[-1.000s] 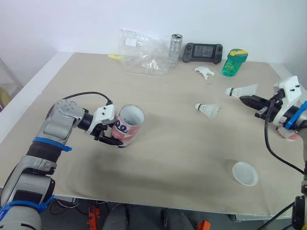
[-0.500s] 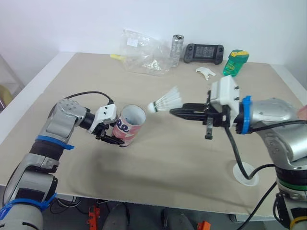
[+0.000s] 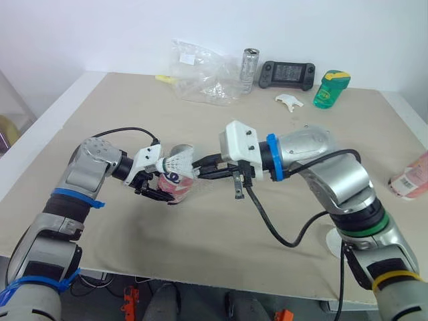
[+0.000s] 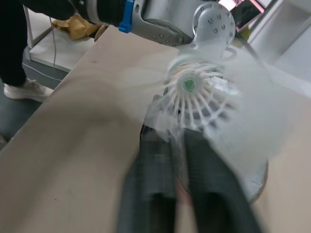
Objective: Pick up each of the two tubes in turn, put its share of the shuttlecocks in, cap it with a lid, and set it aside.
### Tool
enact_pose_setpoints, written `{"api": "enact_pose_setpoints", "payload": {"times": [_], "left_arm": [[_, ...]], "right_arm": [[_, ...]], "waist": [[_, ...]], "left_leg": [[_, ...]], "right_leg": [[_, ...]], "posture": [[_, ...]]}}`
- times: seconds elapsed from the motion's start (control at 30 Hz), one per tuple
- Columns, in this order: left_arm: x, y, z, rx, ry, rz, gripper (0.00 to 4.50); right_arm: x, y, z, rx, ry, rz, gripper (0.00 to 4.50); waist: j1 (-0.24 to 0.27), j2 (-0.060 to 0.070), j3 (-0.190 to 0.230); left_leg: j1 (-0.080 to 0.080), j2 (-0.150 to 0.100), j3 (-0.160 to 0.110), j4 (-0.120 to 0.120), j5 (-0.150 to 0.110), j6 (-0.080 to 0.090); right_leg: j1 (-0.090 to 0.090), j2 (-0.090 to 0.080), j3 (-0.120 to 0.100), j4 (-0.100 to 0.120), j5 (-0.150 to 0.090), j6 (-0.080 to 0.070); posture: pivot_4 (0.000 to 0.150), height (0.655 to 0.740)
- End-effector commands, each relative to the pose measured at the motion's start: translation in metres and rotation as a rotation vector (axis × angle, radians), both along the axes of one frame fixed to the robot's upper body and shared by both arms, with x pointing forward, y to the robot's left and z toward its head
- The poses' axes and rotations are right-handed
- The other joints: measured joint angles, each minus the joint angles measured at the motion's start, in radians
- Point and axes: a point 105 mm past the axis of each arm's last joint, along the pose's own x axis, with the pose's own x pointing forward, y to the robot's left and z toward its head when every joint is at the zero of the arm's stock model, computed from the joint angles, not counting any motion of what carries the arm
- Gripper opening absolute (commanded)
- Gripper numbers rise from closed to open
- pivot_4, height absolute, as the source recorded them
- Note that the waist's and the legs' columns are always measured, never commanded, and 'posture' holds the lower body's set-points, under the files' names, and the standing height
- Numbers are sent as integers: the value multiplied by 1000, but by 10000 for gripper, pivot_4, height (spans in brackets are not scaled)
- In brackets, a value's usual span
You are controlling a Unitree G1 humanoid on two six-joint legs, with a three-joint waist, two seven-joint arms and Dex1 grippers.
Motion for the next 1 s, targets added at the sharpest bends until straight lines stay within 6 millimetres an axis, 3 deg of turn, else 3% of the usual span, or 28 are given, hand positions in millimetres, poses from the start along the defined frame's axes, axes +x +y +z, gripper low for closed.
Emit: {"api": "enact_pose_setpoints", "payload": {"times": [0.03,0.13,0.67,0.8,0.9,1.0], "left_arm": [[-5,-4,-7,10,15,-22,29887],[-6,-3,-7,9,15,-20,29887],[-3,-5,-5,9,14,-27,29887],[-4,-5,-6,9,15,-28,29887],[-4,-5,-6,7,15,-26,29887],[-4,-5,-6,8,15,-26,29887]], "right_arm": [[-5,-3,13,30,-4,5,25068],[-8,-19,18,68,78,-20,36807],[-6,-53,9,169,132,-180,36807],[-16,-51,7,232,218,-167,36807],[-29,-44,-5,234,298,-137,36807],[-20,-31,-10,276,360,-185,36807]], "waist": [[0,0,0],[2,0,0],[3,-1,0],[2,-1,0],[3,-2,0],[0,-1,0]], "left_leg": [[0,0,0,0,0,0],[0,0,-1,0,0,0],[-1,-1,-3,-2,0,0],[-1,-1,-3,-2,0,0],[-1,-1,-4,-2,0,0],[-1,-1,-5,-2,0,0]], "right_leg": [[0,0,0,0,0,0],[0,0,-1,0,0,-1],[0,0,-2,0,-2,-1],[0,0,-2,0,-2,-1],[0,0,-2,0,-2,-1],[0,0,-3,0,-2,-2]], "posture": [[1500,7394],[1500,7394],[1500,7394],[1500,7394],[1500,7394],[1500,7394]]}}
